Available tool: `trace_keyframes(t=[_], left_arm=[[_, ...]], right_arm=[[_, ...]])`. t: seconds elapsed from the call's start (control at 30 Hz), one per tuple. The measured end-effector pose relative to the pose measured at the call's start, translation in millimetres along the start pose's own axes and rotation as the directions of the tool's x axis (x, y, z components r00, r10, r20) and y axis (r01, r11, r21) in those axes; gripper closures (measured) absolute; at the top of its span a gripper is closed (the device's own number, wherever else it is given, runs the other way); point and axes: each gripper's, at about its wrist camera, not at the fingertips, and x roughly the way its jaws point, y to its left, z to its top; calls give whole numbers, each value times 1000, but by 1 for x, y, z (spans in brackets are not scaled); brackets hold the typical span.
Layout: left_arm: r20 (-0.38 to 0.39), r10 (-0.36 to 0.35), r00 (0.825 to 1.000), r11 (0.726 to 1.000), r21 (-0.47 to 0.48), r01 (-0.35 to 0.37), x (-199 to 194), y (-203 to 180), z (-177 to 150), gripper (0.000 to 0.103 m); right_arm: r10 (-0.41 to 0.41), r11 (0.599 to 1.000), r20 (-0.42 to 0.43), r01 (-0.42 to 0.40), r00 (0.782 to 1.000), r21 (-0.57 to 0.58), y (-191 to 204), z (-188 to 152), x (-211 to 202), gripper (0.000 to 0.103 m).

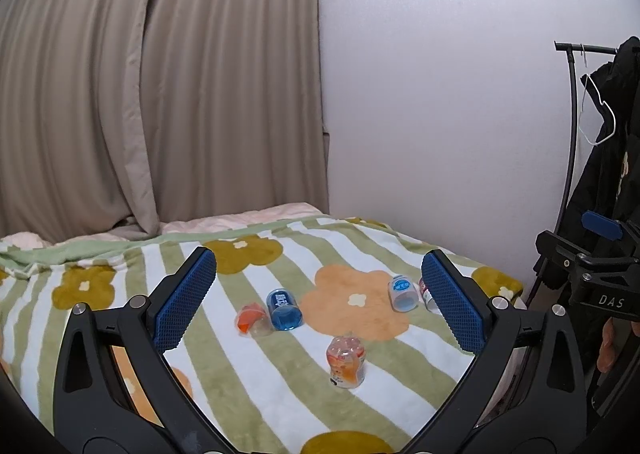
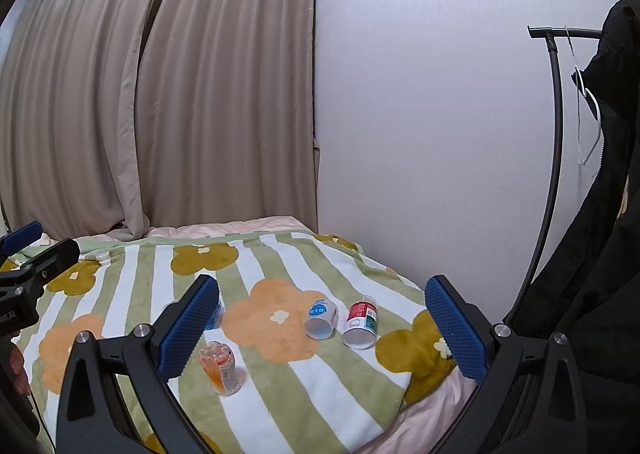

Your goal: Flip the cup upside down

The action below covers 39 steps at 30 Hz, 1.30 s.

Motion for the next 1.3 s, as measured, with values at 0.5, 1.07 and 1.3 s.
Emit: trace_keyframes(t=[0.5,1.07,1.3], left_arm=[[10,5,1000,1000,18,-6,2,-5,-3,0],[6,-1,1000,1000,18,1,5,-6,-1,0],[8,1,1000,1000,17,-2,5,-6,0,0]], right_arm=[[-8,1000,-2,8,1000,8,-5,0,1,0],[-8,1000,-4,8,1000,14,-6,-1,1,0],[-8,1000,-4,8,1000,13,-6,-1,1,0]])
